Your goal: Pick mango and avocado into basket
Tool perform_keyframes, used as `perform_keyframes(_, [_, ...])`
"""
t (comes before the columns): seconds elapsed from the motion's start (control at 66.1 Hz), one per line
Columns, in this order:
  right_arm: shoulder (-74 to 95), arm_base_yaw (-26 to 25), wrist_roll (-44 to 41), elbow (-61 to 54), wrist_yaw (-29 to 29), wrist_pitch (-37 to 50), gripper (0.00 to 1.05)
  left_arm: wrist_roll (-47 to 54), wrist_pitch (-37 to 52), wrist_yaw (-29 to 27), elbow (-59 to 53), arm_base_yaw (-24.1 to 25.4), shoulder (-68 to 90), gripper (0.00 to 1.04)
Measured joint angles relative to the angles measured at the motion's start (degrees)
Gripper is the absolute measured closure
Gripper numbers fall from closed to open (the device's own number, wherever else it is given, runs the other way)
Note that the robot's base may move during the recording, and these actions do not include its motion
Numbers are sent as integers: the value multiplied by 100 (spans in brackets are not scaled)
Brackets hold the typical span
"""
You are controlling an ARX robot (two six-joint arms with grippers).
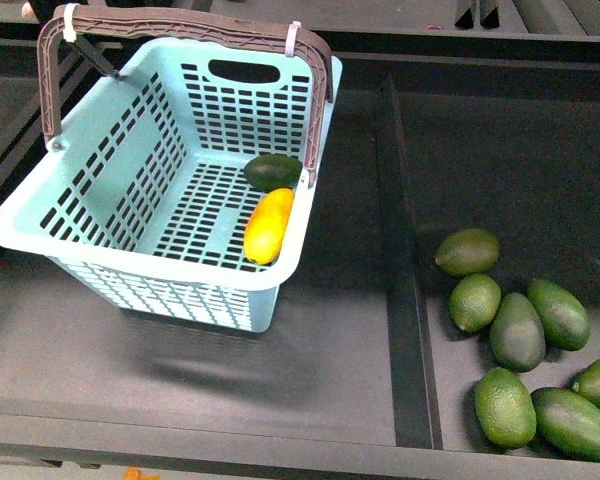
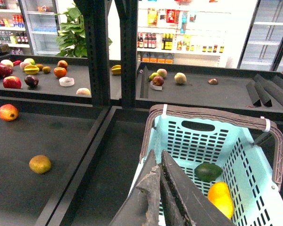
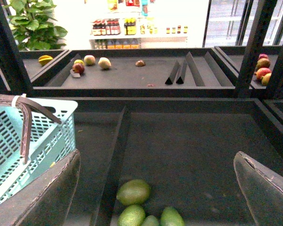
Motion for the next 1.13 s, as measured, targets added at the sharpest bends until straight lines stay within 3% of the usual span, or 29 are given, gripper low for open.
perform_keyframes(0.121, [0,0,0,0,0,0,9,0,-212,0,0,0,-208,102])
perform_keyframes(0.212, [0,0,0,0,0,0,9,2,-1141,0,2,0,-999,102])
perform_keyframes(0.651, [0,0,0,0,0,0,9,-2,-1213,0,2,0,-1180,102])
perform_keyframes(0.832, [0,0,0,0,0,0,9,0,-1213,0,2,0,-1180,62])
perform_keyframes(0.878, [0,0,0,0,0,0,9,0,-1213,0,2,0,-1180,46])
perform_keyframes(1.029, [0,0,0,0,0,0,9,2,-1213,0,2,0,-1180,13])
perform_keyframes(1.074, [0,0,0,0,0,0,9,7,-1213,0,2,0,-1180,7])
perform_keyframes(1.135, [0,0,0,0,0,0,9,9,-1213,0,2,0,-1180,9])
